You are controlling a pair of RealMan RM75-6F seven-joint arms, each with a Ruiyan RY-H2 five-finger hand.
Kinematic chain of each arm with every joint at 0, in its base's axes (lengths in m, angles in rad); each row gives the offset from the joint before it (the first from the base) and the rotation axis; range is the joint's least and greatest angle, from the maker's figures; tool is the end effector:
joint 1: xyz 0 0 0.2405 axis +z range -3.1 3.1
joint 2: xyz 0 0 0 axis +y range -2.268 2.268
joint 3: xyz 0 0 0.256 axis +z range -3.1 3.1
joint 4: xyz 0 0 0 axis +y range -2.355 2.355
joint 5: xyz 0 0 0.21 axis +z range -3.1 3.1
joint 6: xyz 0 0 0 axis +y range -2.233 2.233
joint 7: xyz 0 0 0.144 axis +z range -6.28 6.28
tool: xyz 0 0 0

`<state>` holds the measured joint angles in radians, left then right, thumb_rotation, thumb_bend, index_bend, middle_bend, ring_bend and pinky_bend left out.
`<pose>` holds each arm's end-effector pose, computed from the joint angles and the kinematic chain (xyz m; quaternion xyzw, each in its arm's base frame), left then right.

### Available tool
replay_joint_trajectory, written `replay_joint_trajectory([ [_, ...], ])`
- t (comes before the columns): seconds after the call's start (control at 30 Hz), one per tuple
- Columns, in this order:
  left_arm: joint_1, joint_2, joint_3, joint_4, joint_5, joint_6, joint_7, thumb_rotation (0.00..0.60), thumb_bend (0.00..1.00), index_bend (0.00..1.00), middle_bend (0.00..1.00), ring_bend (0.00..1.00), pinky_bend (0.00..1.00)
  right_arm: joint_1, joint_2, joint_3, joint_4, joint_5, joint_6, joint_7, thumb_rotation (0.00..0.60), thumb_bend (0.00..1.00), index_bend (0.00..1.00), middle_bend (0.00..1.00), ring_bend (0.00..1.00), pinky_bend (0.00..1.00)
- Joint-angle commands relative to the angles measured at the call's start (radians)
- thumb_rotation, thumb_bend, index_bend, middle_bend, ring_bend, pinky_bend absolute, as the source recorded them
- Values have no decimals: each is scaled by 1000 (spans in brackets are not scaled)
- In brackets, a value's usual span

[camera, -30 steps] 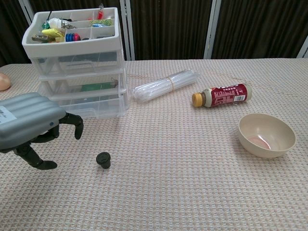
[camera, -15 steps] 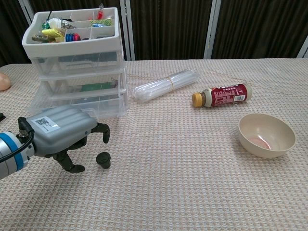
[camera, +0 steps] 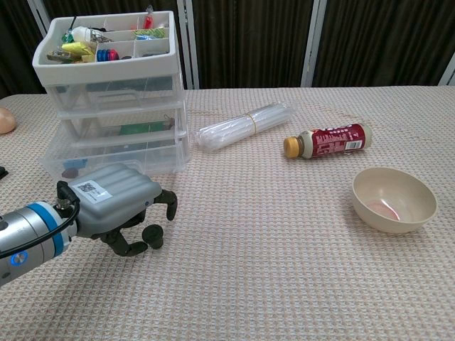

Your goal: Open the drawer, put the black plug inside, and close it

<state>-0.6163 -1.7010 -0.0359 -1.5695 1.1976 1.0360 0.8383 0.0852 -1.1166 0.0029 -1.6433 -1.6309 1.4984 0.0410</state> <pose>-0.1419 0.2543 -0.0753 -0.8361 -0.2438 -0.2793 0.4044 -0.2906 -0.1693 0.1454 0.6258 -0.3897 0.4208 0.5287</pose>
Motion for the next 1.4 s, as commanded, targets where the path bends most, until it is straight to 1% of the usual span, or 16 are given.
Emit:
replay_joint_trajectory([
  [0.03,-7,-10,-2,9,-4,-5,2,600,337,398,1000,929,830,0,0,0,0,0,0,0,600,79,22,0,0,0],
  [0.07,-9,-15,-3,12,-5,-6,3,600,358,423,1000,929,830,0,0,0,0,0,0,0,600,80,22,0,0,0],
  [0.13,-11,-21,-5,10,-4,-6,-4,600,435,516,1000,929,830,0,0,0,0,0,1,1,600,81,22,0,0,0],
  [0.2,-11,-24,-3,7,7,0,-17,600,482,594,1000,930,830,-1,1,1,0,1,1,3,600,81,22,0,0,0],
  [0.3,-10,-18,3,4,20,6,-23,600,499,651,1000,930,830,-1,1,1,0,1,2,4,600,80,22,0,0,0],
  [0.53,-10,17,11,-26,49,27,-29,600,498,659,1000,929,829,-1,1,0,0,0,2,3,600,81,22,0,0,0],
  [0.7,-14,46,-1,-60,78,49,-44,600,498,660,1000,929,830,-2,1,1,-1,2,3,1,600,80,22,0,0,0],
  [0.83,-25,83,-30,-102,110,73,-55,600,499,660,1000,929,829,-2,1,1,-1,1,3,1,600,80,22,0,0,0],
  [1.07,-40,134,-102,-163,127,124,-61,600,499,658,1000,929,828,-2,0,1,0,0,3,0,600,80,22,0,0,0],
  [1.23,-53,184,-147,-156,92,125,-47,600,499,655,1000,929,829,-2,0,0,-1,-1,3,0,600,80,22,0,0,0],
  [1.4,-62,208,-170,-107,36,111,-39,600,499,634,1000,928,827,-2,0,-1,-2,0,1,-2,600,79,22,0,0,0],
])
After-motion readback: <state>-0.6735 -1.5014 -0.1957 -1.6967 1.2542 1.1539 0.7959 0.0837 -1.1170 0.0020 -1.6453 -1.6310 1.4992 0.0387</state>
